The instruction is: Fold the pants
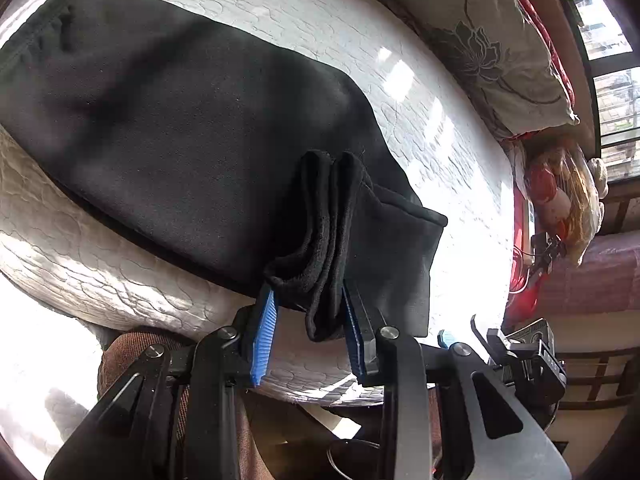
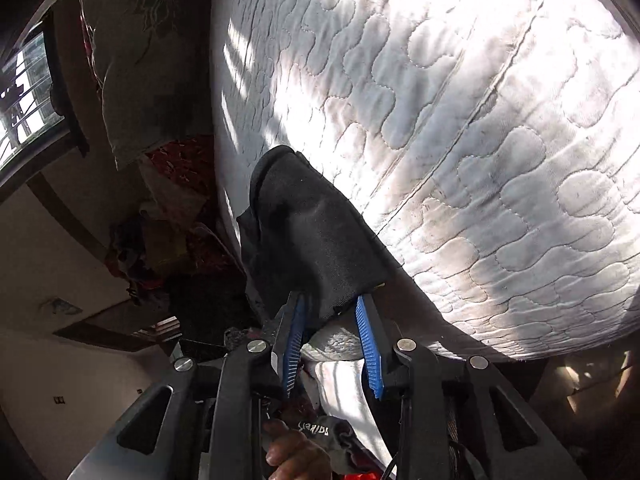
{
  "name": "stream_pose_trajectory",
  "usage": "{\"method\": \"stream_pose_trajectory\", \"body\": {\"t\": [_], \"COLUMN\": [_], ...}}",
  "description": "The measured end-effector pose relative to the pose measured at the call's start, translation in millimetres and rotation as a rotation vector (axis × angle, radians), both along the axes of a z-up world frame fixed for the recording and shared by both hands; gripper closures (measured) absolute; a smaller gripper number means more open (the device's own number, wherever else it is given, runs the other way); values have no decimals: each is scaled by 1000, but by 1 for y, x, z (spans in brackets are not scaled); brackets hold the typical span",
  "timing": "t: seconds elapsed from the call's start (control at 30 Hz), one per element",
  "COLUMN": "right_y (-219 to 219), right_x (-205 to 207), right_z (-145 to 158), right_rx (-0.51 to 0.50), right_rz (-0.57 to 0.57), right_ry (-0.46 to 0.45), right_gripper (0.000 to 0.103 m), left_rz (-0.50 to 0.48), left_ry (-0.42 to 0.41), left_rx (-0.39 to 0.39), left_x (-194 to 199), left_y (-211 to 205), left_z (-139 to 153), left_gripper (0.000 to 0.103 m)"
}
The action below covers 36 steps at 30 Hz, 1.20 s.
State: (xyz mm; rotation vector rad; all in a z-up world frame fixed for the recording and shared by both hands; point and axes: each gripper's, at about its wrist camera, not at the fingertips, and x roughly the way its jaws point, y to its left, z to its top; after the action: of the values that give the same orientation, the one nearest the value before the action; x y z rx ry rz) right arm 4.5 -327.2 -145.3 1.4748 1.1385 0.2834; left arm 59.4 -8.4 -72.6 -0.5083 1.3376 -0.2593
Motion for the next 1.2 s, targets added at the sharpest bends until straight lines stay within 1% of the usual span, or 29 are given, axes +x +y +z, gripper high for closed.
{"method": "stream_pose_trajectory", "body": {"t": [0.03,0.07,0.13,0.2,0.3,0.33,0.37,0.43,0.5,0.53,0.57,0.6,0.63,0.7,0.73,0.77,0.83,0.87,0.9,0.97,1.0,1.07,1.13,1.2], "right_y": [-3,-6,-5,3,21,26,32,36,36,33,31,28,26,23,22,21,17,20,23,40,53,89,136,184], "right_x": [0,7,22,39,56,58,60,67,74,78,81,83,82,79,77,75,69,68,67,67,68,71,73,68], "right_z": [11,24,44,52,48,44,39,29,14,5,-3,-11,-12,-3,5,12,28,36,42,54,60,72,85,94], "right_rx": [-4,-23,-61,-69,-71,-72,-71,-90,-135,-167,-168,-139,-121,-111,-124,-135,-156,-175,-198,-264,-305,-406,-534,-694], "right_rz": [-10,-10,4,22,53,63,72,80,69,63,65,67,56,72,82,85,95,106,123,185,227,337,455,566], "right_ry": [-48,-107,-194,-233,-248,-245,-242,-235,-213,-193,-181,-171,-164,-167,-182,-201,-240,-258,-270,-292,-304,-344,-396,-463], "right_gripper": [71,63,54,54,54,54,54,54,54,56,58,59,60,53,45,41,39,38,37,35,35,35,35,35], "left_rz": [8,10,17,36,-7,-34,-53,-69,-50,-38,-14,2,-7,-19,-10,6,50,72,94,131,136,125,94,60], "left_ry": [-30,-60,-107,-86,-58,-57,-57,-50,-33,2,18,27,25,-8,-39,-67,-105,-121,-136,-156,-160,-136,-94,-35], "left_rx": [10,26,22,15,-117,-135,-122,-61,-21,-46,-89,-133,-158,-145,-141,-139,-128,-120,-99,-36,-13,26,22,4], "left_x": [-2,-2,5,16,18,19,19,25,39,45,47,47,47,47,47,47,51,54,57,65,69,80,91,105], "left_y": [2,2,1,-1,-4,-13,-20,-29,-30,-29,-24,-18,-13,1,14,31,71,92,113,153,170,199,221,227], "left_z": [7,14,24,25,22,20,17,7,-13,-24,-27,-23,-18,-1,10,20,38,46,53,64,68,67,58,43], "left_gripper": [74,74,73,73,73,72,72,71,72,72,72,72,72,72,72,72,71,66,62,46,45,45,44,44]}}
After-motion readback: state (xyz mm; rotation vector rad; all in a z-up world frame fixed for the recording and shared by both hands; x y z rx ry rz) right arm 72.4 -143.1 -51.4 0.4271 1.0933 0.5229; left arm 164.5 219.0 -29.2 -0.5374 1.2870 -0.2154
